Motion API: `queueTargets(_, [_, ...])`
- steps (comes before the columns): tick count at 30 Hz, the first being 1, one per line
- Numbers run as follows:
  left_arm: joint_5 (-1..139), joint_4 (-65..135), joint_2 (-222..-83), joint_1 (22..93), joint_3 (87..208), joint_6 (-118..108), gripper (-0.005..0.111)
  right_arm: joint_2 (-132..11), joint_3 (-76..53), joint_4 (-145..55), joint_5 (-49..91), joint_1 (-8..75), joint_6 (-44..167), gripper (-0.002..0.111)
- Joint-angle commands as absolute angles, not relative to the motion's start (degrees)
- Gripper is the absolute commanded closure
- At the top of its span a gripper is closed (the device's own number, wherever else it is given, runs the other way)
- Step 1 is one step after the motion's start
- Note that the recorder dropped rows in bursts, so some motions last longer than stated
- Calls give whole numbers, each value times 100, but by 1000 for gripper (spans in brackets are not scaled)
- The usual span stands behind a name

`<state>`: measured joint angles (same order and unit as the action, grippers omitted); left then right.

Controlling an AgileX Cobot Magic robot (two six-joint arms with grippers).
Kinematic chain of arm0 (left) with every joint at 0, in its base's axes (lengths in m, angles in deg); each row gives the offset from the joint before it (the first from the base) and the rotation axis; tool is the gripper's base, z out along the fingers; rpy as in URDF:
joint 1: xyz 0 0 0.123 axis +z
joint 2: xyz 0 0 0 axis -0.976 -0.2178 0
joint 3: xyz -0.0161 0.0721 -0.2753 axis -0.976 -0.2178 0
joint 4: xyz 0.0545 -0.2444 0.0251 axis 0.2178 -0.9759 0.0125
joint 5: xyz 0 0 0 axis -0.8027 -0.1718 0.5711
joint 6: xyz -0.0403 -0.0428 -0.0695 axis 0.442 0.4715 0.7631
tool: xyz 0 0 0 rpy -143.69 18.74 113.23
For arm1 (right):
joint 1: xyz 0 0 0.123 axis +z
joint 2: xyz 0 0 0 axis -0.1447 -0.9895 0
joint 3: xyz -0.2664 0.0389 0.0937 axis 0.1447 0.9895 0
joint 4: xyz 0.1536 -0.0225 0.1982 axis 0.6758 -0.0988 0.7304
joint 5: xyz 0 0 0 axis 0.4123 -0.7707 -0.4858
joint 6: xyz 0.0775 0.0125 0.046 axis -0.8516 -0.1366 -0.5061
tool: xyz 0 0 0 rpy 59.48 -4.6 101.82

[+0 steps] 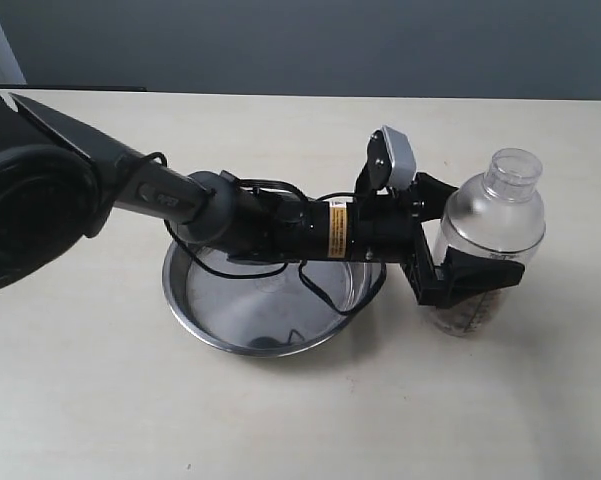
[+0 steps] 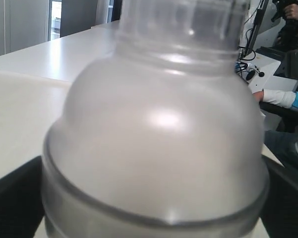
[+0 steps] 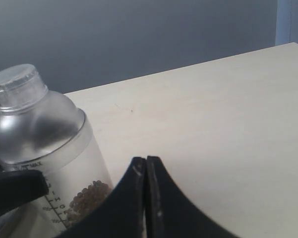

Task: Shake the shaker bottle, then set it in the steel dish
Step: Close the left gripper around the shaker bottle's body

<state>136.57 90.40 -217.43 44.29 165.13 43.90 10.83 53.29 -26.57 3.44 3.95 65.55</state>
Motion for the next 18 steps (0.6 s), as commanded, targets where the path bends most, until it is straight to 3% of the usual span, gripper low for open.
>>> queueTargets(1, [13496, 9088, -21750, 4411, 16532, 4373, 1, 1111, 5332, -2661, 372, 377, 6582, 109])
queueTargets(18, [13568, 8739, -22212, 4360, 16532, 4183, 2, 1111, 5332, -2661, 372, 377, 6582, 109])
